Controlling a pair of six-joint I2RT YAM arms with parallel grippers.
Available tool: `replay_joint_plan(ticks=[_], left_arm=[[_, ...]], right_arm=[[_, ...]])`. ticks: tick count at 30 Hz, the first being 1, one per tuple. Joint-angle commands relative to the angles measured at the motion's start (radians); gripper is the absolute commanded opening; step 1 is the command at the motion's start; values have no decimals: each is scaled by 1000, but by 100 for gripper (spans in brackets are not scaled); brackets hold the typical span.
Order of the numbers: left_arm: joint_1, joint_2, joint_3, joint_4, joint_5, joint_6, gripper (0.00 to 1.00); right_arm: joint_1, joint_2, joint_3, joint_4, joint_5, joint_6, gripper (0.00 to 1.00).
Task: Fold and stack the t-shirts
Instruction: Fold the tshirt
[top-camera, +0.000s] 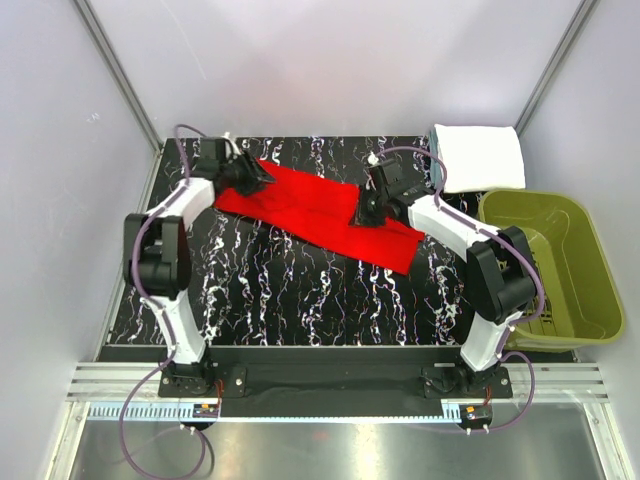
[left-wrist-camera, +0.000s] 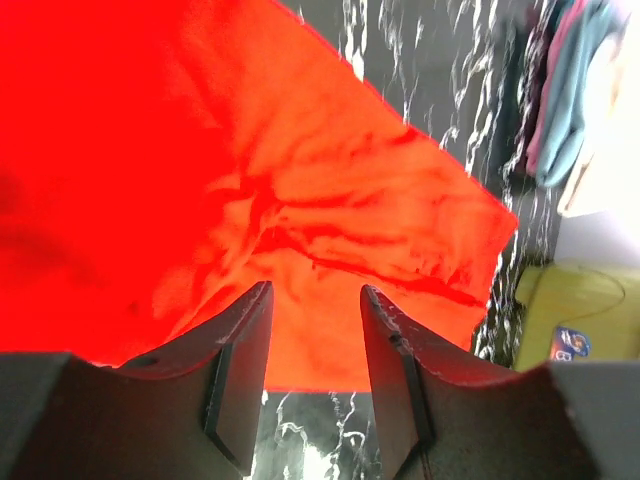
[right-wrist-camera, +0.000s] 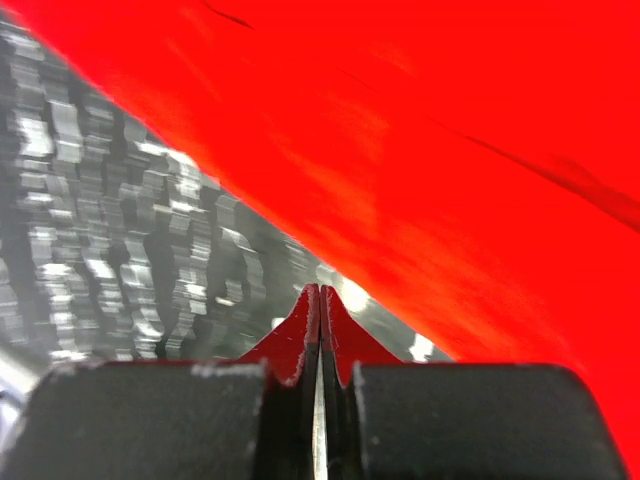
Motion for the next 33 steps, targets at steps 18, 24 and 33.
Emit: replay_joint_plan(ticks=[18, 24, 33], left_arm=[[91, 251, 230, -281, -286, 87, 44], [119, 280, 287, -305, -334, 146, 45], [142, 346, 371, -154, -172, 176, 45]], right_arm=[[-33, -28, -205, -177, 414, -68, 1], [-33, -52, -310, -149, 394, -10, 0], [53, -153, -495, -25, 317, 243, 0]])
